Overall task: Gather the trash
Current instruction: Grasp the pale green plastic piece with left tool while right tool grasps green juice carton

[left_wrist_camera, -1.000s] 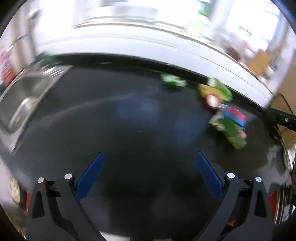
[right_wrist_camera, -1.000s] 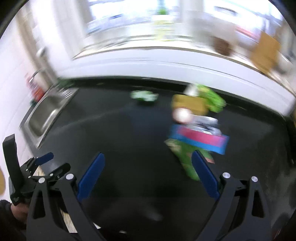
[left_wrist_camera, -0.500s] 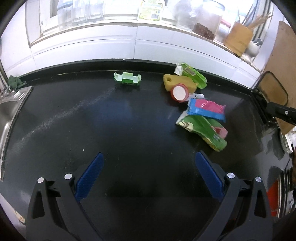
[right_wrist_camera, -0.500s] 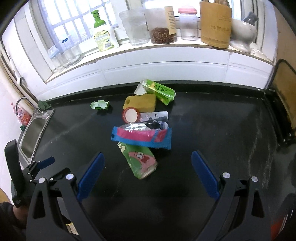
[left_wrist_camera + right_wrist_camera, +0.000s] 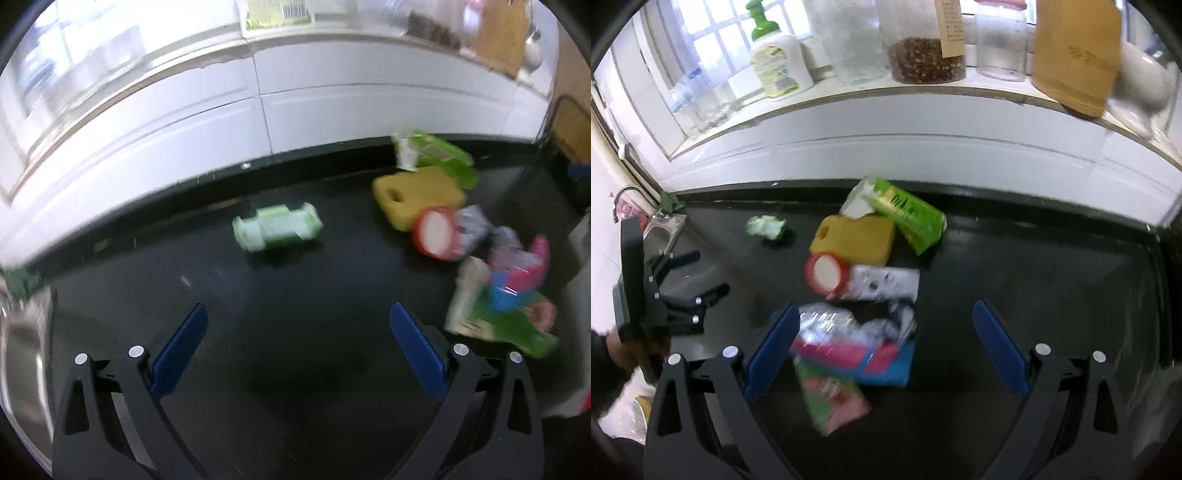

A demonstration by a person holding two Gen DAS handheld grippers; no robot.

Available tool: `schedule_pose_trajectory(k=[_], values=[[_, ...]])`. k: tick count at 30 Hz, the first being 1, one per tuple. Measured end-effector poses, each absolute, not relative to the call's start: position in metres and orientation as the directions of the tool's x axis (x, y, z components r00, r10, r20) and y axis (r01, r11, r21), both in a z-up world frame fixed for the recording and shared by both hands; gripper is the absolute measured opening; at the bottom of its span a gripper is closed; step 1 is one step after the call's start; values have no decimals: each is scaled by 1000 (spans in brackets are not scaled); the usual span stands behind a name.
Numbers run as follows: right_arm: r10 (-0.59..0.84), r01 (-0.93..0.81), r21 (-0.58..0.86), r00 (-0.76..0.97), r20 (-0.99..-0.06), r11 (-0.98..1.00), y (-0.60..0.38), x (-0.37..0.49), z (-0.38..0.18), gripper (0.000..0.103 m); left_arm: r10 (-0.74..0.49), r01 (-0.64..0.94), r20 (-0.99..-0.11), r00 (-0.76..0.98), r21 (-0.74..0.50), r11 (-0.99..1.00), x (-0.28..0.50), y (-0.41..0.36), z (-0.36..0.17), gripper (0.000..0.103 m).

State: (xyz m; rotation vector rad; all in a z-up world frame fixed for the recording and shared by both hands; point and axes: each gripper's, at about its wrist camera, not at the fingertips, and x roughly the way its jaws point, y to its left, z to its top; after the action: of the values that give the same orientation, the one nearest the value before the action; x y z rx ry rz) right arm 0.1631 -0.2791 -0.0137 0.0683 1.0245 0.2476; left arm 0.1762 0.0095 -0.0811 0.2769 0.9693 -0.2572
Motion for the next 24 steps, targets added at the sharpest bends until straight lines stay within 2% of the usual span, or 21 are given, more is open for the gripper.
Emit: schedule_pose_trajectory(k=[4, 9, 13, 17, 18, 20, 21, 22, 24], values=[[221, -220, 129, 468, -856, 967, -281, 207, -34, 92, -106, 457, -845, 525, 175, 872, 219, 4, -95, 96], [209, -325, 74, 403, -891, 943, -278, 257, -72, 92, -183, 603, -870, 458, 153, 783, 258, 1, -111, 96], [218, -395, 67, 353, -910, 916, -277, 287, -98, 91, -217, 654, -885, 412, 122, 747, 276, 2, -122, 96], [221, -447, 58, 322, -921, 892, -272, 304, -114, 80, -226, 684, -891, 394, 120, 720, 284, 1, -135, 95], [221, -459, 54, 319, -921, 887, -271, 307, -116, 78, -225, 689, -894, 388, 119, 715, 284, 1, -139, 92], [223, -485, 48, 310, -924, 873, -267, 309, -120, 63, -246, 688, -888, 387, 100, 719, 283, 2, -140, 82], [221, -496, 44, 304, -927, 867, -266, 310, -123, 58, -257, 678, -888, 382, 81, 730, 283, 2, -139, 73], [212, -506, 32, 302, -929, 862, -264, 309, -125, 51, -255, 669, -889, 381, 74, 740, 283, 2, -139, 73], [223, -520, 34, 304, -926, 853, -264, 306, -124, 48, -251, 660, -888, 385, 75, 747, 277, 1, -137, 72]])
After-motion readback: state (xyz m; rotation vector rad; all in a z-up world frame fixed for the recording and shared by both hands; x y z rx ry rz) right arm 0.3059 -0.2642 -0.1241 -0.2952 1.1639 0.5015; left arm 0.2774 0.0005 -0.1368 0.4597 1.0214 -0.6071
